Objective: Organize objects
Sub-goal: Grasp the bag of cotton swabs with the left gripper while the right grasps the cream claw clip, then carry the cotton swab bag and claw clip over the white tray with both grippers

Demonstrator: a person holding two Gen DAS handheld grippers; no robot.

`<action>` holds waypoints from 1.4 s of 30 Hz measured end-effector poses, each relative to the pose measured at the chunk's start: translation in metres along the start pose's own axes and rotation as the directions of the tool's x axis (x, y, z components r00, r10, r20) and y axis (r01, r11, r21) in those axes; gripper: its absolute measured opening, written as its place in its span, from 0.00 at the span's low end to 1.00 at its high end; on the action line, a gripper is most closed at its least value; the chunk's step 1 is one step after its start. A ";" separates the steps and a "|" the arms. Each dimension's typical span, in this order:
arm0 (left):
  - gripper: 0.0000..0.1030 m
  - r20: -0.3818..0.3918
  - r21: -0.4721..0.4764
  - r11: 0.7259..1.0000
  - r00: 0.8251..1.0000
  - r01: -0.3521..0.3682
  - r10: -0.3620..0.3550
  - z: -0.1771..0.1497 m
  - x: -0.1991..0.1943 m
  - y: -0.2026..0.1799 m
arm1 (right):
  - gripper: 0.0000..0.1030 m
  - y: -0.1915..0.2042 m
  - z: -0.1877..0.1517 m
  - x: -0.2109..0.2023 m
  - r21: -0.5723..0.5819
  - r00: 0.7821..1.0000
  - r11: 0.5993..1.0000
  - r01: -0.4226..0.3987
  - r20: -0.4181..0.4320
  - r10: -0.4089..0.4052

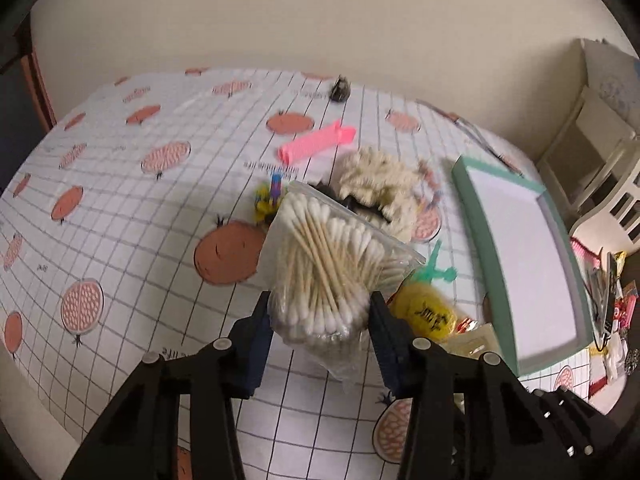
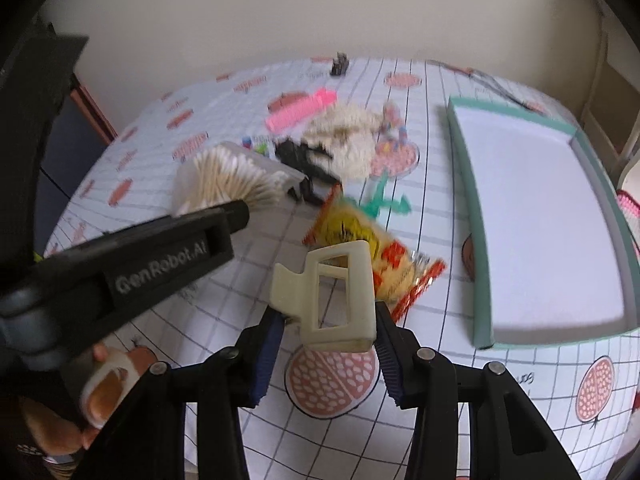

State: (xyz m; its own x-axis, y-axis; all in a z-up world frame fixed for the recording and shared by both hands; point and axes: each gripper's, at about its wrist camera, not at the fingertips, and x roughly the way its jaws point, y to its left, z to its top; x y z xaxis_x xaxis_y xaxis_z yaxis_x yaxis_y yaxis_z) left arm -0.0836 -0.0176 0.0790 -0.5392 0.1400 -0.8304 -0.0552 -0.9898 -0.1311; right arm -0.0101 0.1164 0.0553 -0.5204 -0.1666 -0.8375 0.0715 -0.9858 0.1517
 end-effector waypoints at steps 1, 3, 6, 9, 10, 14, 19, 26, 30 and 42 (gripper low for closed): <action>0.46 0.012 0.004 1.000 1.000 0.004 -0.004 0.000 -0.003 -0.002 | 0.46 -0.002 0.002 -0.004 0.005 1.000 1.000 0.001 0.018 -0.001; 0.46 0.037 0.022 1.000 0.999 0.011 -0.012 0.000 -0.009 -0.005 | 0.46 -0.005 0.012 -0.012 0.017 0.998 1.000 0.005 0.058 -0.006; 0.46 0.062 0.049 0.999 0.998 0.020 -0.023 0.001 -0.015 -0.010 | 0.46 -0.014 0.021 -0.020 0.051 0.995 0.999 0.019 0.097 -0.024; 0.46 0.073 0.055 0.998 0.997 0.033 -0.037 0.003 -0.017 -0.016 | 0.46 -0.026 0.026 -0.018 0.081 0.994 0.995 0.050 0.094 -0.058; 0.46 0.075 0.056 0.998 0.996 0.035 -0.039 0.003 -0.018 -0.017 | 0.46 -0.031 0.025 -0.016 0.096 0.994 0.994 0.058 0.091 -0.067; 0.46 0.075 0.050 0.997 0.995 0.055 -0.058 0.004 -0.019 -0.024 | 0.46 -0.054 0.021 -0.013 0.142 0.990 0.985 0.099 0.081 -0.112; 0.46 0.077 0.069 0.995 0.994 0.067 -0.072 0.001 -0.019 -0.039 | 0.46 -0.086 0.012 -0.008 0.184 0.980 0.968 0.169 0.070 -0.184; 0.46 0.075 0.108 0.990 0.992 0.094 -0.102 -0.003 -0.016 -0.078 | 0.46 -0.126 0.005 -0.015 0.250 0.966 0.940 0.232 0.054 -0.253; 0.46 0.069 0.131 0.985 0.990 0.114 -0.124 -0.007 -0.014 -0.101 | 0.46 -0.153 0.004 -0.012 0.290 0.958 0.920 0.264 0.032 -0.285; 0.46 0.018 0.090 0.979 0.982 0.186 -0.188 0.004 0.013 -0.131 | 0.46 -0.207 0.014 -0.004 0.376 0.938 0.869 0.322 -0.007 -0.345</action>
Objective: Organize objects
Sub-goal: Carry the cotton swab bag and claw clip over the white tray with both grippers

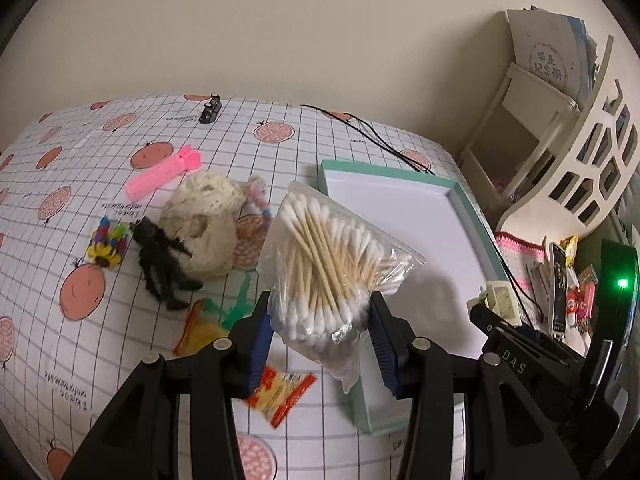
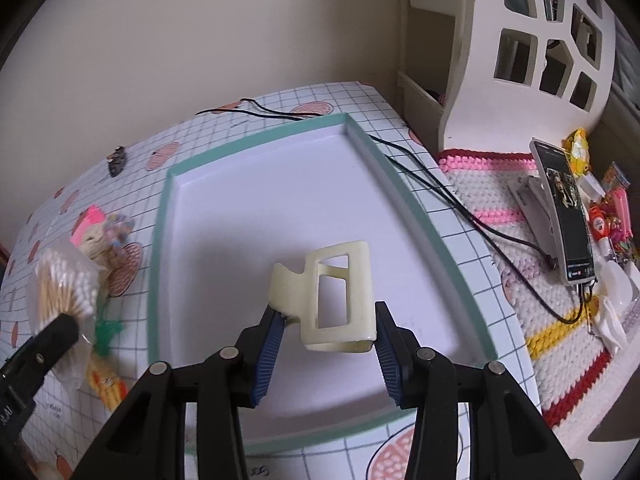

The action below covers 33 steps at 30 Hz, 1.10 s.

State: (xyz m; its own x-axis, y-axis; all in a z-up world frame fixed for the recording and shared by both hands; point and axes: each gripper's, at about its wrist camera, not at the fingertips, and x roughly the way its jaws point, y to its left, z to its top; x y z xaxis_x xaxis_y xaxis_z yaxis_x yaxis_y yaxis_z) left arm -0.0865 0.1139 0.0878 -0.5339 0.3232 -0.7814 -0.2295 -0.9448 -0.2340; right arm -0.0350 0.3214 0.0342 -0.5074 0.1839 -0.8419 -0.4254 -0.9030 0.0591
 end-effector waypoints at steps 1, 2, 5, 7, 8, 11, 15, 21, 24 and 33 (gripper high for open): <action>0.46 0.000 -0.004 1.000 1.000 0.003 -0.003 0.003 0.003 -0.002 | 0.46 0.001 0.002 0.001 -0.001 1.000 1.000 -0.003 -0.001 0.003; 0.46 -0.004 -0.006 1.000 1.000 0.009 -0.009 0.006 0.007 -0.004 | 0.46 0.002 0.005 0.002 -0.007 1.000 1.000 -0.003 0.001 0.003; 0.46 -0.012 -0.016 1.000 1.000 0.019 -0.019 0.014 0.018 -0.011 | 0.46 0.005 0.013 0.008 -0.033 1.000 0.999 -0.009 0.005 0.009; 0.46 -0.017 -0.009 1.000 1.000 0.025 -0.026 0.020 0.023 -0.015 | 0.46 0.007 0.017 0.013 -0.046 1.000 0.999 -0.025 0.002 0.026; 0.46 -0.015 0.000 1.000 1.000 0.026 -0.026 0.023 0.025 -0.019 | 0.46 0.008 0.018 0.014 -0.052 1.000 0.998 -0.031 0.002 0.031; 0.46 -0.010 0.023 0.999 1.000 0.027 -0.027 0.032 0.034 -0.030 | 0.46 0.007 0.024 0.022 -0.071 0.999 0.997 -0.045 0.000 0.045; 0.46 -0.019 -0.002 0.999 0.999 0.038 -0.038 0.049 0.056 -0.040 | 0.46 -0.001 0.036 0.037 -0.073 0.996 0.994 -0.085 0.006 0.086; 0.46 -0.035 -0.030 0.999 0.999 0.031 -0.032 0.063 0.090 -0.055 | 0.46 -0.010 0.059 0.056 -0.118 0.995 0.989 -0.089 0.023 0.092; 0.46 -0.052 -0.044 0.999 0.998 0.028 -0.030 0.071 0.106 -0.058 | 0.46 -0.012 0.073 0.059 -0.142 0.995 0.986 -0.086 0.038 0.092; 0.46 -0.041 -0.082 0.997 0.999 0.011 -0.014 0.093 0.131 -0.052 | 0.46 -0.025 0.099 0.084 -0.148 0.989 0.979 -0.138 0.037 0.145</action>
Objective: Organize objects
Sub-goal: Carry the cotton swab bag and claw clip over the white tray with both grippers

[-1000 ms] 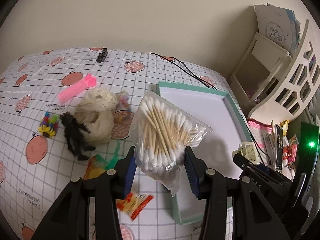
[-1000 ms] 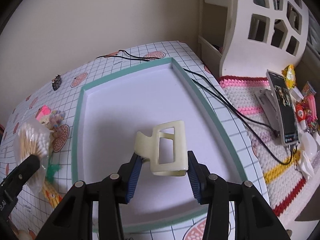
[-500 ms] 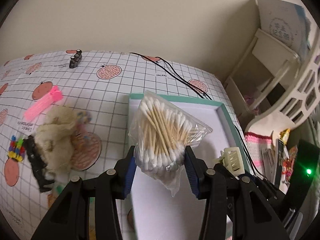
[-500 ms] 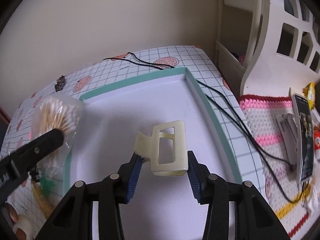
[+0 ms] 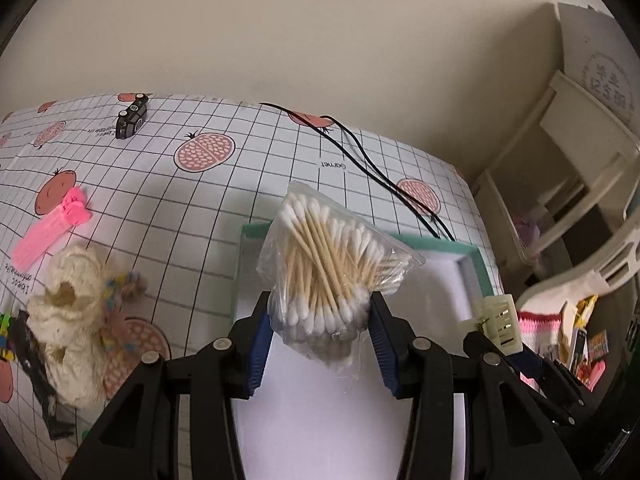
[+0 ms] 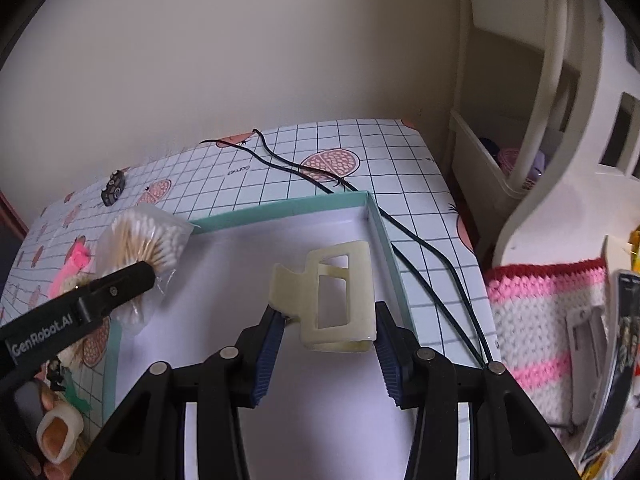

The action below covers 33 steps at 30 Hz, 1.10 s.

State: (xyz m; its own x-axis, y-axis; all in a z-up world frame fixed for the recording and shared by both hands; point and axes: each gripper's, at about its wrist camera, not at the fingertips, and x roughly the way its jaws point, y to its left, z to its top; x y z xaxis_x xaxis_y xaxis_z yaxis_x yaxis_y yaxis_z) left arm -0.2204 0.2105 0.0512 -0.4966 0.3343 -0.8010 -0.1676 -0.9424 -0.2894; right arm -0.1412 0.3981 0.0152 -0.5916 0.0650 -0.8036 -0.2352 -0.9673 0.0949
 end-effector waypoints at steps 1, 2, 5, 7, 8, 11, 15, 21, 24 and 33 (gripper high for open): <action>0.46 -0.001 -0.003 1.000 1.000 0.002 -0.002 0.001 0.002 0.000 | 0.46 -0.001 0.001 0.001 0.000 1.000 1.000 -0.002 -0.001 0.002; 0.46 -0.002 -0.005 1.000 1.000 0.004 -0.004 0.001 0.003 0.000 | 0.46 -0.001 0.002 0.003 -0.001 1.000 1.000 -0.007 -0.002 0.007; 0.46 -0.004 -0.012 1.000 1.000 0.004 -0.004 0.004 0.008 0.000 | 0.46 -0.002 0.005 0.010 -0.002 1.000 1.000 -0.011 -0.013 0.011; 0.46 -0.013 -0.028 1.000 1.000 0.008 -0.009 0.005 0.012 0.002 | 0.46 -0.004 0.005 0.015 0.004 0.999 1.000 -0.023 -0.028 0.023; 0.46 -0.023 -0.034 0.999 1.000 0.012 -0.013 0.003 0.014 0.003 | 0.46 -0.005 0.005 0.017 0.005 0.999 0.999 -0.032 -0.033 0.032; 0.46 -0.043 -0.026 1.000 0.999 0.007 -0.008 0.000 0.020 0.003 | 0.46 -0.006 0.001 0.023 0.009 0.998 0.999 -0.032 -0.048 0.032; 0.46 -0.057 -0.026 1.000 0.998 0.004 -0.005 -0.003 0.025 0.004 | 0.46 -0.006 -0.004 0.029 0.010 0.997 0.999 -0.033 -0.067 0.034; 0.46 -0.067 -0.016 1.000 0.998 -0.005 0.004 -0.007 0.028 0.003 | 0.46 -0.003 -0.010 0.034 0.005 0.996 0.999 -0.034 -0.088 0.034; 0.46 -0.073 -0.023 1.000 0.997 -0.011 0.009 -0.008 0.031 0.004 | 0.46 -0.002 -0.011 0.034 0.001 0.995 1.000 -0.031 -0.090 0.031; 0.47 -0.081 -0.043 0.999 0.997 0.001 -0.004 -0.008 0.030 0.009 | 0.46 0.003 -0.012 0.033 -0.009 0.995 1.000 -0.019 -0.099 0.018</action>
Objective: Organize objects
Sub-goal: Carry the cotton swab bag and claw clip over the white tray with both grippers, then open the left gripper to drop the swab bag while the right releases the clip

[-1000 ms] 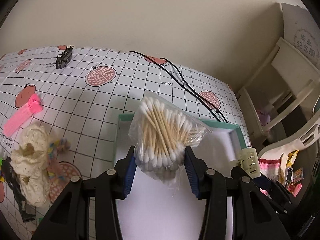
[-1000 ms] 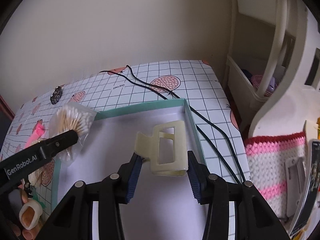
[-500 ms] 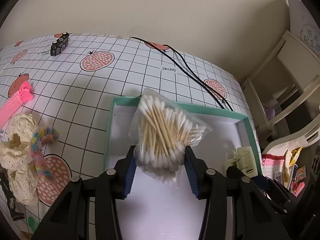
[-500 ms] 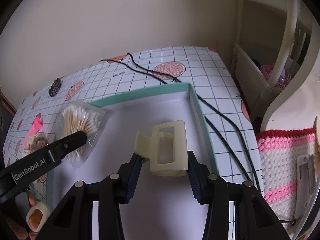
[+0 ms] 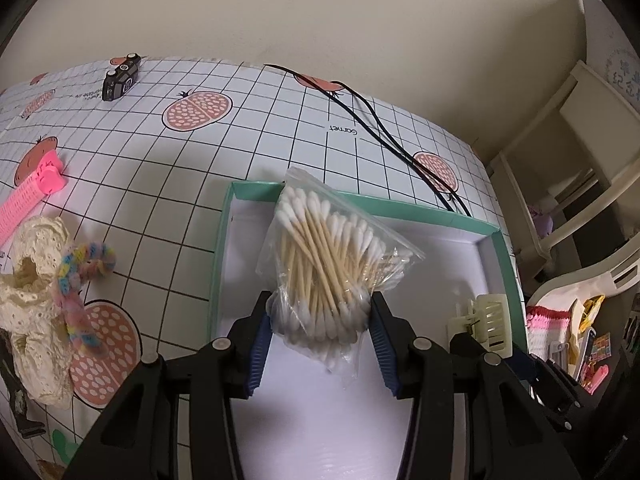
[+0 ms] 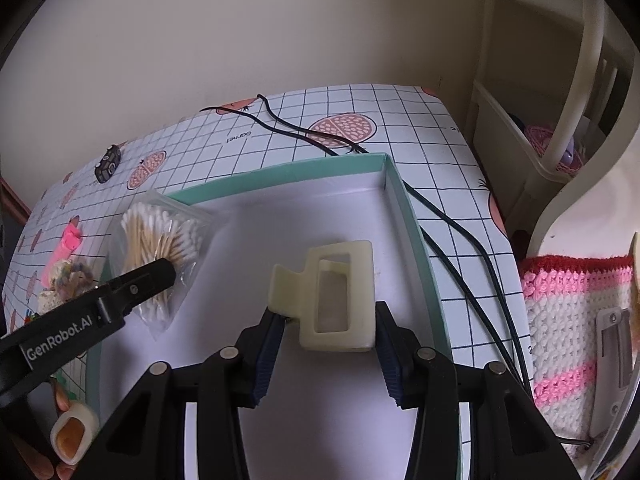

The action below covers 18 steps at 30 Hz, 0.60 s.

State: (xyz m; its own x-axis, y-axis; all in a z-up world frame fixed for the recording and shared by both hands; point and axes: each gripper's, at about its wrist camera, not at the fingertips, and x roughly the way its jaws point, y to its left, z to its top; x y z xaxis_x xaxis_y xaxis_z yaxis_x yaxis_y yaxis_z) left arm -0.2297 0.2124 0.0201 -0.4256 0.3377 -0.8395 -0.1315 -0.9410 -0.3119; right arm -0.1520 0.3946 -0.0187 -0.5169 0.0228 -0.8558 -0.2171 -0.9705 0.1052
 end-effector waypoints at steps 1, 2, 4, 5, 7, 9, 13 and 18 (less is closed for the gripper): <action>0.47 -0.001 -0.003 1.000 1.000 0.001 -0.001 0.000 0.000 0.000 | 0.46 0.000 0.000 0.000 0.000 1.000 1.000 0.003 -0.001 -0.003; 0.47 -0.003 -0.009 1.000 1.000 0.007 -0.007 0.000 -0.001 0.001 | 0.46 0.001 0.000 0.000 -0.002 1.000 1.000 0.007 -0.002 -0.007; 0.47 -0.008 -0.017 1.000 1.000 0.014 -0.014 -0.001 -0.001 0.002 | 0.47 0.001 0.000 0.000 -0.004 1.000 1.000 0.009 -0.007 -0.009; 0.47 -0.012 -0.021 1.000 1.000 0.017 -0.017 0.000 -0.001 0.003 | 0.48 0.001 0.000 0.000 -0.005 1.000 1.000 0.008 -0.009 -0.008; 0.48 -0.018 -0.027 0.999 1.000 0.022 -0.023 0.000 -0.002 0.004 | 0.50 0.002 0.000 -0.001 -0.001 1.000 1.000 0.010 -0.010 -0.010; 0.48 -0.022 -0.033 0.999 0.999 0.024 -0.025 0.000 -0.003 0.004 | 0.54 0.002 0.000 -0.002 0.003 1.000 1.000 0.011 -0.012 -0.011; 0.51 -0.022 -0.038 0.999 0.999 0.030 -0.030 -0.001 -0.008 0.004 | 0.58 0.003 0.000 -0.005 0.004 1.000 1.000 0.010 -0.011 -0.010; 0.54 -0.004 -0.039 0.998 0.999 0.051 -0.051 0.003 -0.021 0.000 | 0.60 0.005 0.001 -0.017 0.004 1.000 1.000 0.015 -0.001 -0.015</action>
State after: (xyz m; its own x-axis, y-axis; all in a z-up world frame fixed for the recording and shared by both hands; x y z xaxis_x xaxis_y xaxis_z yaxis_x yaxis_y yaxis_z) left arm -0.2235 0.2054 0.0396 -0.4150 0.3857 -0.8240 -0.1182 -0.9209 -0.3715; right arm -0.1453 0.3894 -0.0035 -0.5130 0.0373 -0.8576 -0.2285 -0.9689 0.0946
